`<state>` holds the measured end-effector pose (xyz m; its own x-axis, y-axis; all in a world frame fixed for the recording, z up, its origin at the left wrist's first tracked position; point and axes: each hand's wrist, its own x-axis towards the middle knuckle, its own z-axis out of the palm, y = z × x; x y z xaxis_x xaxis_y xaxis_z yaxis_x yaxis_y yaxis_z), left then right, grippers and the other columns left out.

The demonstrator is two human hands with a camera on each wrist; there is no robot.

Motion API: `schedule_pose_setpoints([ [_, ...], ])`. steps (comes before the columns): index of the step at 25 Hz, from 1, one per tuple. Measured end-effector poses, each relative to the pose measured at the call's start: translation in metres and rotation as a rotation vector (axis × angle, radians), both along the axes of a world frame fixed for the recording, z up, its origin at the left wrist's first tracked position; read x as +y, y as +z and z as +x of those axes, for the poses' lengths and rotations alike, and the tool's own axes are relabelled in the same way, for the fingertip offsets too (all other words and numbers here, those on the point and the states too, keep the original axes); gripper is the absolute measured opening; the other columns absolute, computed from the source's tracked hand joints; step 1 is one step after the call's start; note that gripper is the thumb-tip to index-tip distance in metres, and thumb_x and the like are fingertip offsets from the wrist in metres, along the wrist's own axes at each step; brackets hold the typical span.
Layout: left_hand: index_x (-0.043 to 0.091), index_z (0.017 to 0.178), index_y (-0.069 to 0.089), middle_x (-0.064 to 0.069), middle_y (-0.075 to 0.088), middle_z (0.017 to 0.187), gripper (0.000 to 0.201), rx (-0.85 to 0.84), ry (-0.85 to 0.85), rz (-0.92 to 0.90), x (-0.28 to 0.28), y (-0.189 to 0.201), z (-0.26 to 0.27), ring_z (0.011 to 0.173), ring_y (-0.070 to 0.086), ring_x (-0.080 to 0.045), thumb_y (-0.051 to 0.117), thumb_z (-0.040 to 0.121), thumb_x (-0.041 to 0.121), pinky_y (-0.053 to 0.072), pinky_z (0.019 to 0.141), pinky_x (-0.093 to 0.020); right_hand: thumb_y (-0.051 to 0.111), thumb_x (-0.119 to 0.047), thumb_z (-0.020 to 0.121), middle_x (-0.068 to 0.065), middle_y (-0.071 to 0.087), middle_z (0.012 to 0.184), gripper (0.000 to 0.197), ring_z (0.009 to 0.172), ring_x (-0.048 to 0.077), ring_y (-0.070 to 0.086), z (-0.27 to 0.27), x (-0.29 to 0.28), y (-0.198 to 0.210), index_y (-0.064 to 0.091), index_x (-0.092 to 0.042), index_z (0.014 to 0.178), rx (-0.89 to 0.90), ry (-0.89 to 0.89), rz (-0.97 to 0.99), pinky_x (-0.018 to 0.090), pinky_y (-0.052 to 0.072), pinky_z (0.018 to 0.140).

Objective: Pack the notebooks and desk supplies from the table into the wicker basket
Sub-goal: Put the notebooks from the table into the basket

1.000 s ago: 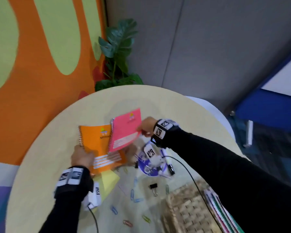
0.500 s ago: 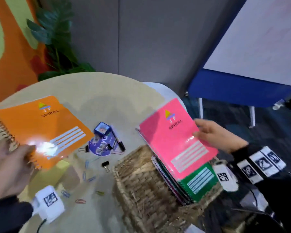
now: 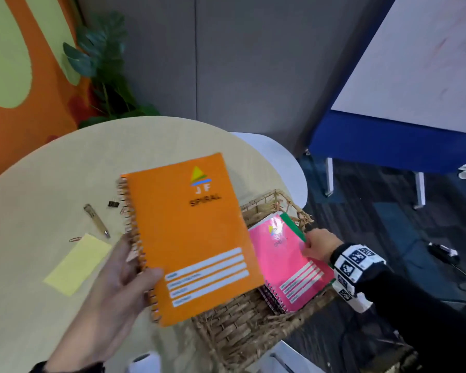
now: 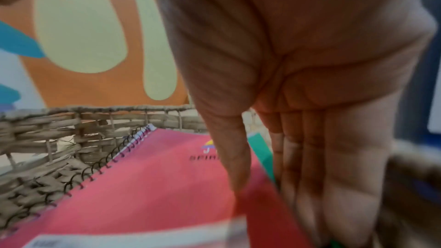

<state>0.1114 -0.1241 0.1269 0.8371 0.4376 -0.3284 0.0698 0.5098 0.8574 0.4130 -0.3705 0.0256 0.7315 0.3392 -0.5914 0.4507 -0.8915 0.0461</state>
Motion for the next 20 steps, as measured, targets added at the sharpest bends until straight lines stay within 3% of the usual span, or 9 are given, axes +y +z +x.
schedule_pose_setpoints([
  [2,0.044,0.114,0.059,-0.004,0.077,0.108,0.063,0.036,-0.068,0.033,-0.018,-0.003,0.017,0.090,0.076,-0.026,0.087,0.060,0.026,0.064,0.065,-0.036,0.050,-0.045,0.089,0.005,0.062,0.090,0.035,0.089,0.027,0.064,-0.006,0.000,0.016,0.057,-0.011,0.089,-0.056,-0.052,0.182,0.031,0.045,0.070],
  [3,0.046,0.112,0.057,-0.003,0.075,0.110,0.055,0.044,-0.083,0.054,-0.028,-0.005,0.028,0.096,0.075,-0.025,0.080,0.071,0.018,0.064,0.070,-0.036,0.047,-0.054,0.089,0.002,0.064,0.093,0.044,0.090,0.024,0.064,-0.010,-0.001,0.029,0.060,-0.012,0.095,-0.004,-0.150,0.375,0.033,0.047,0.073],
  [6,0.046,0.108,0.055,0.002,0.073,0.112,0.052,0.058,-0.159,0.128,-0.057,-0.007,0.061,0.108,0.069,-0.022,0.054,0.092,-0.003,0.059,0.089,-0.042,0.039,-0.070,0.084,0.001,0.072,0.101,0.063,0.091,0.021,0.069,-0.034,0.005,0.070,0.064,-0.020,0.114,0.526,-0.493,0.887,0.034,0.054,0.083],
  [9,0.039,0.115,0.052,0.006,0.071,0.113,0.044,0.146,-0.218,0.167,-0.077,-0.014,0.085,0.108,0.068,-0.018,0.053,0.096,0.000,0.057,0.094,-0.043,0.050,-0.030,0.095,0.007,0.073,0.110,0.032,0.099,0.026,0.070,-0.043,0.000,0.080,0.060,-0.015,0.122,0.744,-0.482,1.093,0.041,0.057,0.089],
  [11,0.030,0.135,0.042,0.010,0.067,0.115,0.045,0.245,-0.242,0.337,-0.081,-0.026,0.087,0.107,0.068,-0.016,0.056,0.096,0.013,0.056,0.096,-0.042,0.061,-0.022,0.088,0.010,0.072,0.113,0.037,0.102,0.029,0.070,-0.040,-0.010,0.077,0.059,-0.013,0.124,0.738,-0.430,1.161,0.042,0.057,0.088],
  [13,0.029,0.145,0.032,0.014,0.061,0.113,0.055,0.349,-0.250,0.592,-0.072,-0.039,0.078,0.105,0.063,-0.009,0.056,0.095,0.026,0.053,0.096,-0.031,0.080,-0.050,0.062,0.005,0.076,0.105,0.068,0.094,0.023,0.073,-0.029,-0.023,0.064,0.062,-0.015,0.117,0.674,-0.341,1.108,0.033,0.060,0.077],
  [15,0.027,0.141,0.039,0.011,0.060,0.110,0.048,0.399,-0.219,0.747,-0.058,-0.049,0.061,0.093,0.062,-0.003,0.054,0.096,0.027,0.051,0.082,-0.011,0.083,-0.063,0.044,0.001,0.078,0.094,0.079,0.085,0.017,0.075,-0.013,-0.039,0.039,0.064,-0.019,0.107,0.559,-0.280,0.953,0.028,0.060,0.071],
  [18,0.025,0.123,0.058,0.008,0.064,0.092,0.029,0.511,-0.103,0.818,-0.027,-0.066,0.024,0.074,0.063,0.000,0.054,0.095,0.017,0.045,0.063,-0.003,0.074,-0.038,0.075,0.004,0.076,0.089,0.025,0.088,0.025,0.071,0.009,-0.046,0.001,0.064,-0.022,0.091,0.261,-0.175,0.576,0.045,0.056,0.083],
  [20,0.025,0.113,0.063,0.005,0.067,0.084,0.025,0.610,-0.002,0.815,-0.008,-0.080,0.000,0.079,0.070,-0.015,0.054,0.093,0.012,0.050,0.070,-0.017,0.065,-0.031,0.086,0.002,0.067,0.090,0.016,0.090,0.026,0.065,0.013,-0.039,-0.008,0.054,-0.025,0.076,0.104,-0.016,0.282,0.039,0.051,0.081],
])
